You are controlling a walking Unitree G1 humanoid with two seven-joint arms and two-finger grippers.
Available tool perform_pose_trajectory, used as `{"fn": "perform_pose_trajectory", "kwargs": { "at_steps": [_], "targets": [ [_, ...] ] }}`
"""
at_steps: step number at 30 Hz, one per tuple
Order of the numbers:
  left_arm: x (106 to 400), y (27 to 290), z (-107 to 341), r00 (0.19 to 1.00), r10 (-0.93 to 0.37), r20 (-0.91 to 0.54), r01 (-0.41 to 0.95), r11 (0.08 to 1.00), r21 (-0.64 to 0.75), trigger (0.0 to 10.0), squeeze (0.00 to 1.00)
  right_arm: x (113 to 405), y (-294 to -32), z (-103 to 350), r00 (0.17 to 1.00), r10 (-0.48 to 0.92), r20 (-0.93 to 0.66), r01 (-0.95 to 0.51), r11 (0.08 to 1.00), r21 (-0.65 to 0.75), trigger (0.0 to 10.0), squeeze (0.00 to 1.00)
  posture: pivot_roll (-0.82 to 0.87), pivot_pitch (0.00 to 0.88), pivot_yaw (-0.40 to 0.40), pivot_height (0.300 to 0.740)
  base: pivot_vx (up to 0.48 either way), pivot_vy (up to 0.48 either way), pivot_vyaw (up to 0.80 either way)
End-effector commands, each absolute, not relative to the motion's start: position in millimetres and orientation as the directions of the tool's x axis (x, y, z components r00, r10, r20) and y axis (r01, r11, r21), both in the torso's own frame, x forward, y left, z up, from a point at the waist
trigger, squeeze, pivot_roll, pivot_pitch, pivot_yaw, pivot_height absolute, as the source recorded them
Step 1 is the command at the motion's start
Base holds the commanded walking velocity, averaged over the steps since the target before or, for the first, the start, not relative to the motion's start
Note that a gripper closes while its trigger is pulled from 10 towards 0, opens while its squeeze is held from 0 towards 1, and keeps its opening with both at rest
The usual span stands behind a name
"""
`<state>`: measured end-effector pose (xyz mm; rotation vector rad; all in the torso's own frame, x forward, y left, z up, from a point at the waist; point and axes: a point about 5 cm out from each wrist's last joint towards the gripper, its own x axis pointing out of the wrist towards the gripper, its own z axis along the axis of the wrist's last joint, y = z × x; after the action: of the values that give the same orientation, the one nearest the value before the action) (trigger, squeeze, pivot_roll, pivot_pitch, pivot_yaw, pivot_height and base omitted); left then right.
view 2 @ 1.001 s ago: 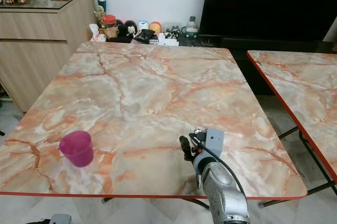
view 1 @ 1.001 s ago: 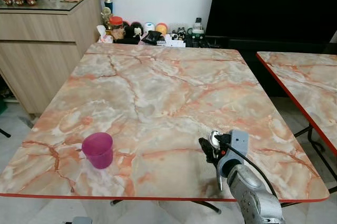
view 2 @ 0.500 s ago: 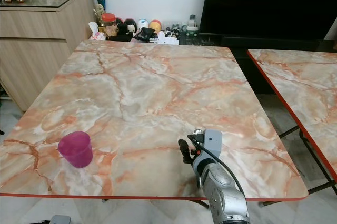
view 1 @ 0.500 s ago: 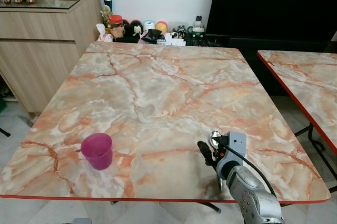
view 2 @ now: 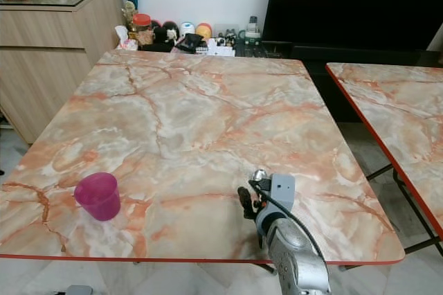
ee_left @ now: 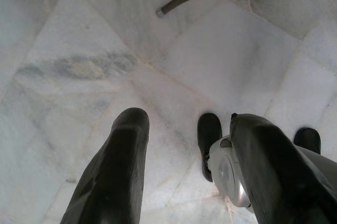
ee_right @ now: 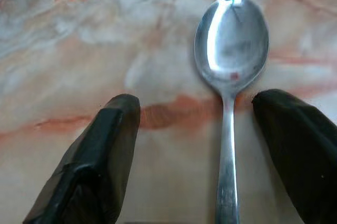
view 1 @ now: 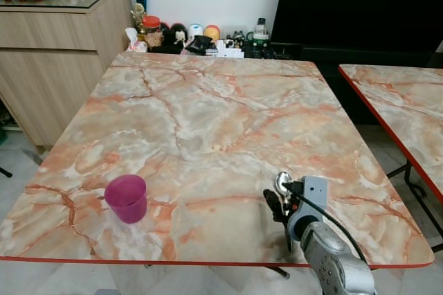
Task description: Setting the table
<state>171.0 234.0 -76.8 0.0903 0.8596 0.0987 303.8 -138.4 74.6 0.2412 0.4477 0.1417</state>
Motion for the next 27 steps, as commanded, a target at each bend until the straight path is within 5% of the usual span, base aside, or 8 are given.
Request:
{"fn": "perform_pose_trajectory", "kwargs": {
  "at_steps": [1, 20, 21, 22, 24, 26, 27],
  "targets": [
    [166, 232, -80, 0.638, 0.123, -0.760, -0.058, 0.992, 0.113, 10.0, 0.00, 302, -140, 71, 0.881, 0.182, -0.437, -0.077, 0.966, 0.247, 10.0, 0.00, 0.07, 0.076, -0.068, 0.740, 0.000, 0.000, 0.00],
    [162, 227, -83, 0.630, 0.118, -0.768, -0.062, 0.993, 0.102, 10.0, 0.00, 312, -142, 66, 0.861, 0.203, -0.466, -0.111, 0.970, 0.218, 10.0, 0.00, 0.07, 0.089, -0.079, 0.740, 0.000, 0.000, 0.00],
    [162, 227, -83, 0.629, 0.117, -0.768, -0.063, 0.993, 0.100, 10.0, 0.00, 313, -142, 64, 0.856, 0.207, -0.474, -0.119, 0.971, 0.210, 7.7, 0.00, 0.07, 0.090, -0.080, 0.740, 0.000, 0.000, 0.00],
    [162, 227, -83, 0.629, 0.117, -0.768, -0.063, 0.993, 0.100, 10.0, 0.00, 313, -142, 64, 0.856, 0.207, -0.474, -0.119, 0.971, 0.210, 7.7, 0.00, 0.07, 0.090, -0.080, 0.740, 0.000, 0.000, 0.00],
    [161, 227, -83, 0.628, 0.116, -0.770, -0.065, 0.993, 0.096, 10.0, 0.00, 313, -142, 62, 0.850, 0.205, -0.485, -0.120, 0.972, 0.200, 4.1, 0.00, 0.07, 0.092, -0.081, 0.740, 0.000, 0.000, 0.00],
    [161, 226, -83, 0.627, 0.114, -0.771, -0.065, 0.993, 0.094, 10.0, 0.00, 312, -142, 60, 0.843, 0.204, -0.498, -0.122, 0.974, 0.192, 2.6, 0.00, 0.07, 0.092, -0.081, 0.740, 0.000, 0.000, 0.00],
    [160, 226, -84, 0.626, 0.113, -0.771, -0.065, 0.994, 0.093, 10.0, 0.00, 311, -143, 58, 0.839, 0.194, -0.508, -0.120, 0.977, 0.175, 6.6, 0.00, 0.06, 0.094, -0.083, 0.740, 0.000, 0.000, 0.00]
  ]
}}
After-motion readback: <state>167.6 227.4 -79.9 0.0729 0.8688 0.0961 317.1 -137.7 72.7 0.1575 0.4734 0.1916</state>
